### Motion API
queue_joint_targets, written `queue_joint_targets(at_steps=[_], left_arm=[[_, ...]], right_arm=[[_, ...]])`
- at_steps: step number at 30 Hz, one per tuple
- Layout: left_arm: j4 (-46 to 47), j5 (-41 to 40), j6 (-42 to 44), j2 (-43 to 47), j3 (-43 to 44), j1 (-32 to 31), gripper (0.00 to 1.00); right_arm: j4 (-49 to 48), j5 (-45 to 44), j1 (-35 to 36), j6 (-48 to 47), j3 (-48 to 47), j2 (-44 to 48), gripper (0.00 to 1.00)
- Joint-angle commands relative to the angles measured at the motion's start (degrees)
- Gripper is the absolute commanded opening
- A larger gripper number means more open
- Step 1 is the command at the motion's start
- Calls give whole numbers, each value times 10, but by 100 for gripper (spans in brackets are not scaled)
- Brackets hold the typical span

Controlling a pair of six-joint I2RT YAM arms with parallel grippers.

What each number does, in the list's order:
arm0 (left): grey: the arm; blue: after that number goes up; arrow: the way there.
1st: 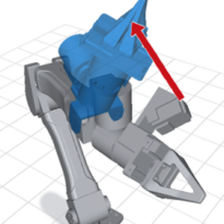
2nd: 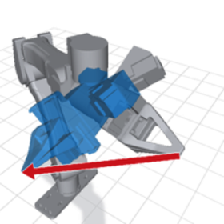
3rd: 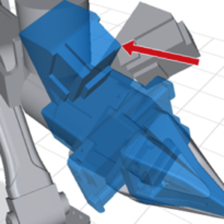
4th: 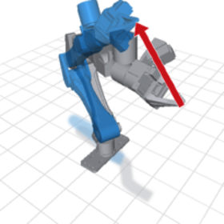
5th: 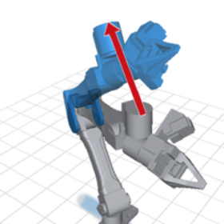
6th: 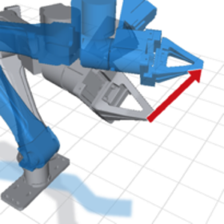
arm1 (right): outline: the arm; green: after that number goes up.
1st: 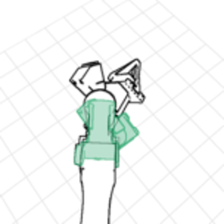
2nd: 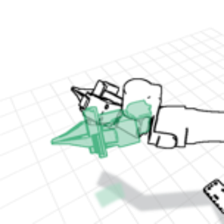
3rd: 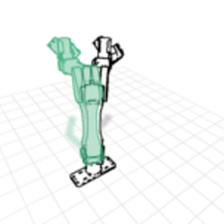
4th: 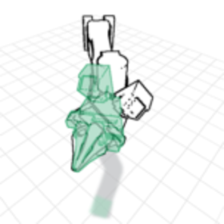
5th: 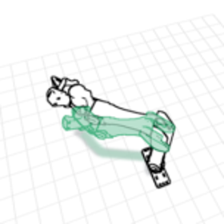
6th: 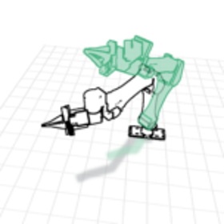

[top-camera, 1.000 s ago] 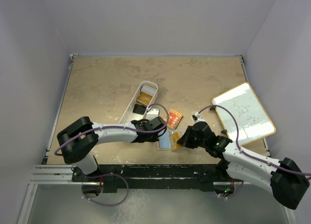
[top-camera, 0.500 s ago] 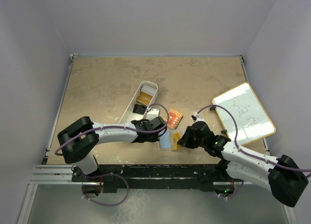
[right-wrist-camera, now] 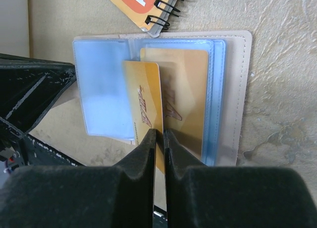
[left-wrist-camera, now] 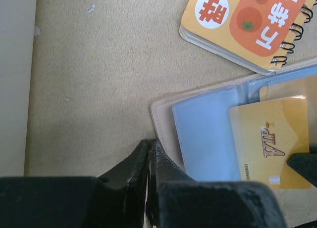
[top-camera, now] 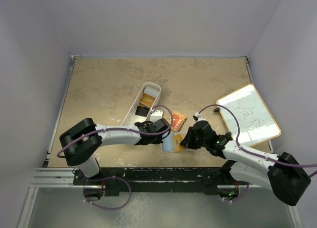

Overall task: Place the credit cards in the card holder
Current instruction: Insert the credit card into the card holder.

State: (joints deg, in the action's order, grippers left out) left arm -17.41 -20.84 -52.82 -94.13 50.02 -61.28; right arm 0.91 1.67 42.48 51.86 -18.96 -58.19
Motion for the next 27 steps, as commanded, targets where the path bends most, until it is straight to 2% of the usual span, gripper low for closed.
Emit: queue_joint_targets(at_steps=[1,19,27], left_arm=[[2,5,11,-11,10,-3,2],[20,22,0,-8,6,-3,2],[34,32,-17,0,-11,-5,2]], right_arm=[[-9,3,-5,-17,-18,-10,9],[-84,35,-8,9,2,-40,6],[-85,29,-8,23,10,-40,5]])
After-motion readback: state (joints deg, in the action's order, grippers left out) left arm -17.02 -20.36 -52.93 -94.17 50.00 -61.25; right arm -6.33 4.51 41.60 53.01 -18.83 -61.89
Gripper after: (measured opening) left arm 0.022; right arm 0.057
